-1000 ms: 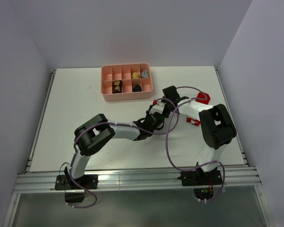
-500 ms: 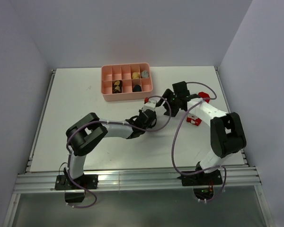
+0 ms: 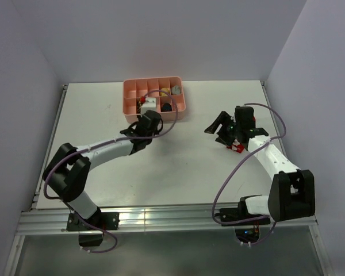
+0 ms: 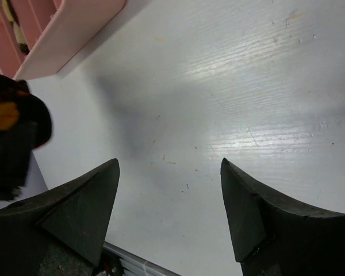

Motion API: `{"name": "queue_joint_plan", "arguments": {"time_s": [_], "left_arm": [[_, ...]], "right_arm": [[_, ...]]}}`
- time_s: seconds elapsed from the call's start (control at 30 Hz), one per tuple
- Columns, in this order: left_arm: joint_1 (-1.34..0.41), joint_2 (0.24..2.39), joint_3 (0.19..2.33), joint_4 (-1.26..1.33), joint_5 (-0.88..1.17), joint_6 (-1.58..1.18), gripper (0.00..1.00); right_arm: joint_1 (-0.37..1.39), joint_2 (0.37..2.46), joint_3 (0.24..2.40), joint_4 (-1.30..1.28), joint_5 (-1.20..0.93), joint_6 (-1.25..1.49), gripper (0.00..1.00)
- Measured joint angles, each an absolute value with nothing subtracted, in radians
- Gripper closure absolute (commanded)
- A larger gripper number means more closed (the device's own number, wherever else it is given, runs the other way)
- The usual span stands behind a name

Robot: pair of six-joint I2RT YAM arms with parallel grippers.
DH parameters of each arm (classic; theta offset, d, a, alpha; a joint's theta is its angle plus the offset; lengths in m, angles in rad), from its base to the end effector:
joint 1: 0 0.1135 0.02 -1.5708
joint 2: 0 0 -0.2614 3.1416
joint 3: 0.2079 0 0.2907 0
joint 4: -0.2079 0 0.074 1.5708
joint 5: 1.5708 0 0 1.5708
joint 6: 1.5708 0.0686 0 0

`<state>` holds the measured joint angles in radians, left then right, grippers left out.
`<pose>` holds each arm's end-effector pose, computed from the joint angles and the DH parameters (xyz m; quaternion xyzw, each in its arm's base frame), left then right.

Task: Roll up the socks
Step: Place the sock in the storage box.

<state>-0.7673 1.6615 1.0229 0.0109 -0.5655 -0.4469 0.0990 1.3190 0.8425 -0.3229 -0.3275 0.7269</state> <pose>0.3239 -0.2614 0.1750 0.0114 0.8648 -0.0447 0.5001 0.3282 0.0548 0.1899 0.2240 0.8884 0.2873 0.2794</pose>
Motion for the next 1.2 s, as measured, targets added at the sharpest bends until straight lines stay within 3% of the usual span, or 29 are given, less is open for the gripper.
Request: {"name": "queue_joint_plan", "arguments": {"time_s": [0.3, 0.6, 1.2], "left_arm": [[-0.526, 1.634, 1.182, 0.023, -0.574, -0.334, 1.00], [-0.372, 1.848, 1.333, 0.064, -0.530, -0.256, 1.00], [-0.344, 1.938, 1.349, 0.044, -0.391, -0.266, 1.00]], "right_arm": [[0.099, 1.239, 0.774, -0.247, -0.425, 0.662, 0.23], [0.099, 1.234, 0.744, -0.199, -0.496, 0.635, 0.24], [0.081, 1.280, 0.743, -0.167, -0.577, 0.637, 0.25]]}}
